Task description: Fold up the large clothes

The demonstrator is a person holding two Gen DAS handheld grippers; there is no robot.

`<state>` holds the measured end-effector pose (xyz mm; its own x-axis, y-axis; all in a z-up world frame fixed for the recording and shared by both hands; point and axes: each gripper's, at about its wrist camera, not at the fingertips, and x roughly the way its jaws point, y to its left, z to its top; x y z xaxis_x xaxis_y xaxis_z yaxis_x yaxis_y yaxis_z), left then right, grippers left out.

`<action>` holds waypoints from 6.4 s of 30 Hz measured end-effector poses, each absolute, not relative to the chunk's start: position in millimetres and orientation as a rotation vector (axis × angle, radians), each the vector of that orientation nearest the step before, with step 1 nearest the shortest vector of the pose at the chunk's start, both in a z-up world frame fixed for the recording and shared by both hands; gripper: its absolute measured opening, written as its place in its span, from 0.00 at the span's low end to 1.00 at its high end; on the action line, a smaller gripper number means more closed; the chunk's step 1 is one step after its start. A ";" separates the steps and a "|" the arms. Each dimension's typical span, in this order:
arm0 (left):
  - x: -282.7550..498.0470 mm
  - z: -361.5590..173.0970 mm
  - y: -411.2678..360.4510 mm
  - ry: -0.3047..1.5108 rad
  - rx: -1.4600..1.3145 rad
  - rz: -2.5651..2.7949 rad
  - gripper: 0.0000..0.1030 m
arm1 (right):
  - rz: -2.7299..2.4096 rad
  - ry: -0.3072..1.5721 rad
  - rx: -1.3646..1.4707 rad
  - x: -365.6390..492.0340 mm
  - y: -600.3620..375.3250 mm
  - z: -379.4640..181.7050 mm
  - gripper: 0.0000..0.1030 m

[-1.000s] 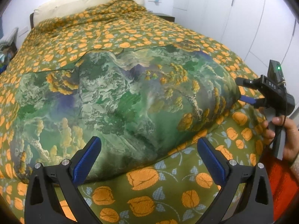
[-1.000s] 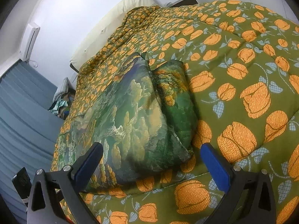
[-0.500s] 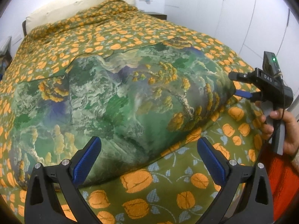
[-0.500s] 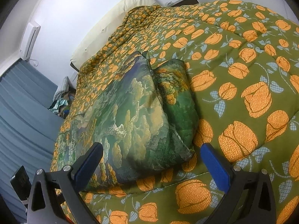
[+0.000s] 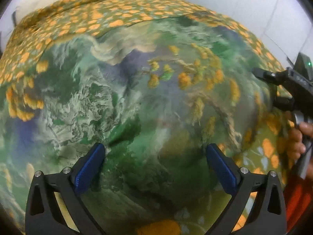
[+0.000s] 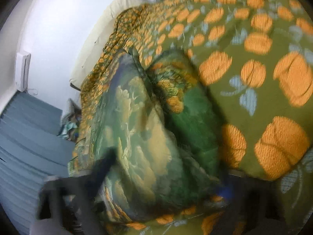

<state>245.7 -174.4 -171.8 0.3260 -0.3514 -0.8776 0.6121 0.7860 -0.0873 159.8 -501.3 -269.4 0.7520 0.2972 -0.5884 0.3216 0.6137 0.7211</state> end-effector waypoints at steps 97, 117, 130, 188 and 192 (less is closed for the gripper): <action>258.8 -186.7 175.1 0.984 -0.565 -0.454 0.39 | 0.576 0.878 0.010 374.1 -108.0 -160.6 0.99; 263.8 -195.5 169.0 0.982 -0.537 -0.441 0.41 | 0.373 0.811 -0.193 235.3 -130.8 -246.3 1.00; 221.2 -127.5 188.9 0.952 -0.511 -0.279 0.99 | 0.249 0.813 -0.147 196.4 -181.0 -168.9 1.00; 283.3 -206.0 148.4 1.308 -0.469 -0.404 1.00 | 0.609 1.071 0.571 315.3 -251.6 -248.6 1.00; 292.4 -223.7 146.7 1.333 -0.570 -0.462 1.00 | 0.689 1.145 0.657 342.2 -223.0 -284.8 0.96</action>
